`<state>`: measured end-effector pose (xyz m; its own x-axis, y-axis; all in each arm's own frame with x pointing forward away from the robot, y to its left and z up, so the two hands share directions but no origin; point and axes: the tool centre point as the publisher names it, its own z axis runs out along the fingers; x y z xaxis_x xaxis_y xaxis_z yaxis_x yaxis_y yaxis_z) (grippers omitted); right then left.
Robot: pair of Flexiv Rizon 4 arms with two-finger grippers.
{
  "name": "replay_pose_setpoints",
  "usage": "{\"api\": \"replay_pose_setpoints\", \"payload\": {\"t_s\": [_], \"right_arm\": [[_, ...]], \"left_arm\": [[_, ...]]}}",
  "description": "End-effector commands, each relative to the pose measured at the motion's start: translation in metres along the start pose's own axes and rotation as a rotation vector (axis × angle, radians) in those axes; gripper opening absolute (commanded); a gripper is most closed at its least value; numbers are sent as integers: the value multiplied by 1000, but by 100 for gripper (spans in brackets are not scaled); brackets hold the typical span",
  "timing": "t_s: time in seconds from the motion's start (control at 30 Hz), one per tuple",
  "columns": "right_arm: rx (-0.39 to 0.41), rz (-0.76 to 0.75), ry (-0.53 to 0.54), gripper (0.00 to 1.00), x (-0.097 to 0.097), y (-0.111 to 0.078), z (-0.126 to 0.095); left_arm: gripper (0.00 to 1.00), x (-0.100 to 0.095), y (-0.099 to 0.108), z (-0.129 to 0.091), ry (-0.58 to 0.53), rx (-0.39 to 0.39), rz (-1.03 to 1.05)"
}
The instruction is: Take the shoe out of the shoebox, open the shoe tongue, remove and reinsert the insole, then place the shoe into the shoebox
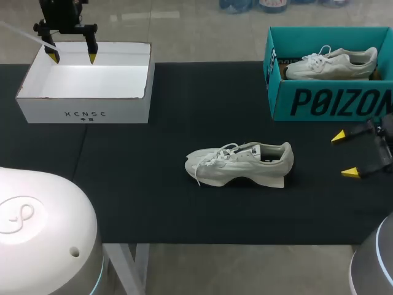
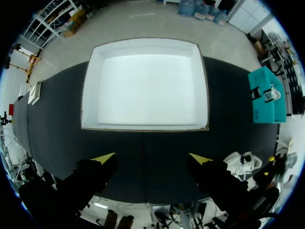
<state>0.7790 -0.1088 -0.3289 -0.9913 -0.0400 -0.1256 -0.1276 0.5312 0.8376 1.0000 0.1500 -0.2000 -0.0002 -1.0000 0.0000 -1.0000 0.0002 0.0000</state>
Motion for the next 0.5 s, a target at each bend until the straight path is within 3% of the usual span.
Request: {"api": "replay_pose_setpoints", "payload": {"t_s": [0.03, 0.5], "right_arm": [[-5, 10, 9, 100, -5, -7, 12], [-33, 40, 28, 100, -21, -29, 37]], "left_arm": [[100, 0, 0, 0, 0, 0, 0], [100, 0, 0, 0, 0, 0, 0]]}}
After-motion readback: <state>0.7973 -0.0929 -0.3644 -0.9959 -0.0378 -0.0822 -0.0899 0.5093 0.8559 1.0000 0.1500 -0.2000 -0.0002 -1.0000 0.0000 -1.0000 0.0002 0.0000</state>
